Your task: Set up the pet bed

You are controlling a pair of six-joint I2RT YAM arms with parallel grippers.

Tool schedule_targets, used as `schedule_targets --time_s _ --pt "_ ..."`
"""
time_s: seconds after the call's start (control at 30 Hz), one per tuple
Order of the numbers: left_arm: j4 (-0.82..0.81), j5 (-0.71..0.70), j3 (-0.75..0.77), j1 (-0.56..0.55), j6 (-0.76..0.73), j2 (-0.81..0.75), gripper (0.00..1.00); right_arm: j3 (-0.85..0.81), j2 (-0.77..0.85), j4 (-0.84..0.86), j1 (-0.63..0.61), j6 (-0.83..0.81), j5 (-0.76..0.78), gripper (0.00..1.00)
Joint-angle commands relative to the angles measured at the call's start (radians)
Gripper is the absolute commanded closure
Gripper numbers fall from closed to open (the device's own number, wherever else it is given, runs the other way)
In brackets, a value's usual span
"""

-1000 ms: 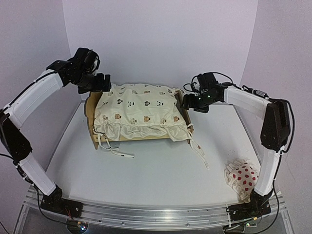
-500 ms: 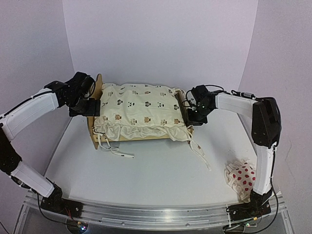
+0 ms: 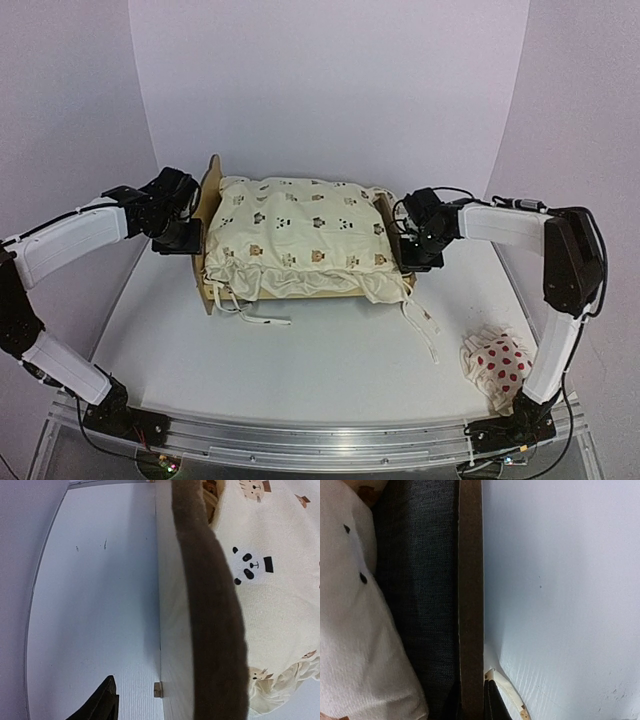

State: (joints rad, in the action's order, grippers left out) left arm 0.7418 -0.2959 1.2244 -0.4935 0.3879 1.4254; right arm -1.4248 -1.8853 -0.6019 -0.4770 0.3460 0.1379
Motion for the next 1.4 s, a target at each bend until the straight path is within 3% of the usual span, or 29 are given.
schedule_targets --time_s 0.0,0.3,0.57,0.77,0.83,0.9,0.97,1.03,1.1,1.2,1.37 --pt "-0.071 0.092 -0.023 0.004 -0.016 -0.057 0.59 0.119 0.135 -0.059 -0.003 0.059 -0.036 1.0" --pt "-0.153 0.209 -0.078 -0.007 0.004 -0.049 0.69 0.437 0.419 -0.06 -0.018 0.216 0.016 1.0" --pt "-0.219 0.242 -0.094 -0.065 0.018 -0.014 0.7 0.608 0.631 -0.097 -0.021 0.28 0.063 1.0" --pt "-0.221 0.246 -0.112 -0.083 0.021 -0.043 0.66 0.637 0.716 -0.148 -0.021 0.3 0.091 1.0" --pt "-0.225 0.233 -0.124 -0.083 0.022 -0.069 0.6 0.624 0.724 -0.161 -0.021 0.289 0.107 0.87" --pt "-0.228 0.223 -0.139 -0.083 0.03 -0.1 0.48 0.596 0.724 -0.183 -0.022 0.278 0.13 0.6" --pt "-0.233 0.22 -0.158 -0.083 0.038 -0.136 0.26 0.562 0.724 -0.205 -0.021 0.262 0.148 0.38" --pt "-0.233 0.209 -0.18 -0.084 0.053 -0.182 0.08 0.523 0.732 -0.226 -0.021 0.245 0.171 0.21" --pt "-0.222 0.197 -0.203 -0.083 0.069 -0.229 0.01 0.475 0.742 -0.242 -0.021 0.232 0.198 0.11" --pt "-0.177 0.19 -0.213 -0.083 0.084 -0.31 0.0 0.393 0.743 -0.257 -0.021 0.221 0.212 0.05" --pt "-0.074 0.157 -0.224 -0.083 0.102 -0.414 0.0 0.2 0.628 -0.248 -0.024 0.212 0.096 0.06"
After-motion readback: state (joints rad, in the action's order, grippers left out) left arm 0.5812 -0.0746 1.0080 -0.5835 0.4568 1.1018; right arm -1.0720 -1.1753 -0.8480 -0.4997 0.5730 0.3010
